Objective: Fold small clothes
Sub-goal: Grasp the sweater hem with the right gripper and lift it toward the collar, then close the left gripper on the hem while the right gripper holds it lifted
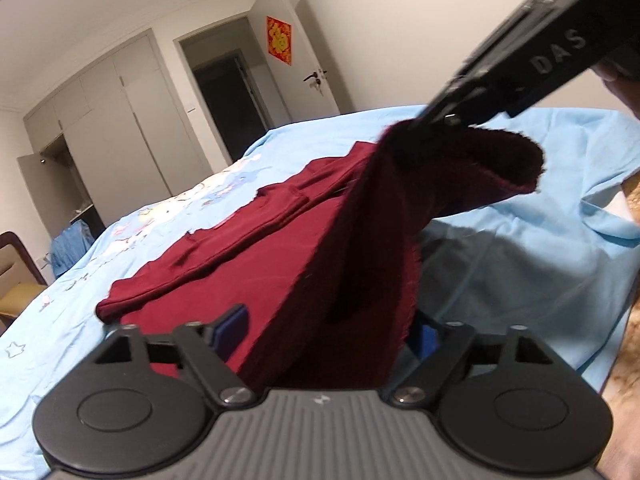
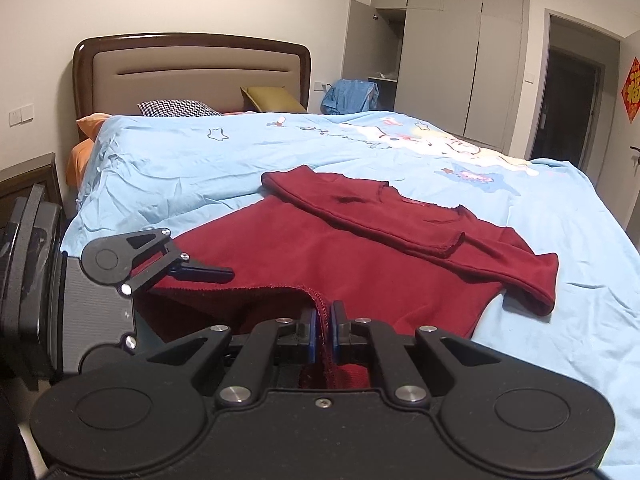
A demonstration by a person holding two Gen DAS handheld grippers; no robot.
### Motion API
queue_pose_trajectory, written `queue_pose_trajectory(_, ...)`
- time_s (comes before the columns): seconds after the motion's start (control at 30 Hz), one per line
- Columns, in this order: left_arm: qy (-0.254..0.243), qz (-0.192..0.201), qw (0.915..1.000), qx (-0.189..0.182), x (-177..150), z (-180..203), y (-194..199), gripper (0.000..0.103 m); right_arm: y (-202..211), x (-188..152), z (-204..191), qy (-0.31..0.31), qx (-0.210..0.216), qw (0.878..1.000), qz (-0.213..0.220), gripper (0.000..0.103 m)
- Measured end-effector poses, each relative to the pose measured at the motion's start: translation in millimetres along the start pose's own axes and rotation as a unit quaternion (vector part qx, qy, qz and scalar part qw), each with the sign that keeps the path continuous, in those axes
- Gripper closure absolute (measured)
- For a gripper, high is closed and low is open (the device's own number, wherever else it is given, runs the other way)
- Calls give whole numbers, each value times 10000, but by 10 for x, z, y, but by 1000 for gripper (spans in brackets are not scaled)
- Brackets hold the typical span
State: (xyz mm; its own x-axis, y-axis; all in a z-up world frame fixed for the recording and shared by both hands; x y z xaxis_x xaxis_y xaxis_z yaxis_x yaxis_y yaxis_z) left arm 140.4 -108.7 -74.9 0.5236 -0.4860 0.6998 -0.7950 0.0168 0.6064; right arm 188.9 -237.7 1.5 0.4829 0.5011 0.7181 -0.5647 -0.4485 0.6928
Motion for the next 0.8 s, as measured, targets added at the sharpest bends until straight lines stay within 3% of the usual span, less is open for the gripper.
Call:
queue_pose_trajectory(0.13,48,-183,9997,162,-107,-136,18,44,42,-10,15,-79,-40,9999,72,97)
queue_pose_trajectory(0.43,49,-535,9927,1084,-521,-483,181,53,106,-5,38,-106,-60,9998,157,97)
queue_pose_trajectory(0.67,-25,-495,9909,1251,-615,-555,272,55,105,-68,-16,-64,-80,9999,67,97)
queue_pose_trajectory(0.8,-16,-418,9937,1038,-625,-588,349,80,108,-149,-32,-73,-129,9999,-3,97)
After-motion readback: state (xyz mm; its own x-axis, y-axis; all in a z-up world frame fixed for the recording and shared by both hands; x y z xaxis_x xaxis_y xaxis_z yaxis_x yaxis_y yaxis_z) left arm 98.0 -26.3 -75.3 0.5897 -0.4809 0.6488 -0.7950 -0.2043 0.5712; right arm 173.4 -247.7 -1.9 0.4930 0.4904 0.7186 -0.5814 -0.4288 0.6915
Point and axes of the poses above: each gripper's, at about its wrist camera, not at the fingertips, and y roughly against the way its jaws point, z to its right, x to its top, the point moved 1 cm from there along -y, roughly the way its jaws point, and after that the axes turned 13 degrees about -z, right-handed, at the moved point
